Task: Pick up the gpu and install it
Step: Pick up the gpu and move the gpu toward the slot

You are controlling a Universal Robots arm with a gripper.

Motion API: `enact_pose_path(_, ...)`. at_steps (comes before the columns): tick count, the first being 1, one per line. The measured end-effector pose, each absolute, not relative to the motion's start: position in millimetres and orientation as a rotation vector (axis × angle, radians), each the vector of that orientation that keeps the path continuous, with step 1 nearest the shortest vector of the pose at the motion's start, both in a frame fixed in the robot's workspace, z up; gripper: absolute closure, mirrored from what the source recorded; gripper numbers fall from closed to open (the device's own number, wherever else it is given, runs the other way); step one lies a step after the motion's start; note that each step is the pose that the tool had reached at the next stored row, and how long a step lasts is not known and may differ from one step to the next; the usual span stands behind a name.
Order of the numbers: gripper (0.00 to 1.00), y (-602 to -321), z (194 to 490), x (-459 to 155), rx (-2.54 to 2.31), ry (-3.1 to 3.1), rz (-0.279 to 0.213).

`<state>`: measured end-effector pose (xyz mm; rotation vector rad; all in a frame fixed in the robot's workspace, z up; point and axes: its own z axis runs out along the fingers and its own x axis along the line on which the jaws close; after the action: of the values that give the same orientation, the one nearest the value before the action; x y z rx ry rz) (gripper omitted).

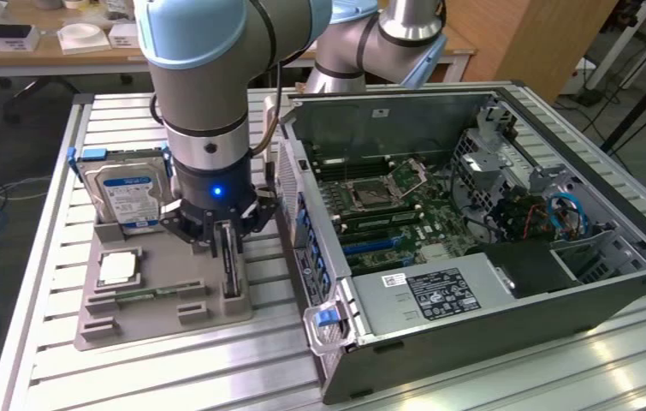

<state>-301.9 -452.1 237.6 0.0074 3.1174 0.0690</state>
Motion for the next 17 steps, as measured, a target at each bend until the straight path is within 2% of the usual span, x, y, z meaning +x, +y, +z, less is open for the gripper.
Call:
enact_pose_path(10, 0.61, -452.1, 237.5, -301.9, 0.007, 3.117, 0.069)
enact_pose_path(12, 0.62, -452.1, 237.5, -301.9, 0.007, 3.117, 0.069)
enact_pose_path(13, 0.69, -452.1, 237.5, -301.9, 0.007, 3.117, 0.069)
enact_pose_path(17, 0.69, -452.1, 237.2, -301.2, 0.007, 3.117, 0.069)
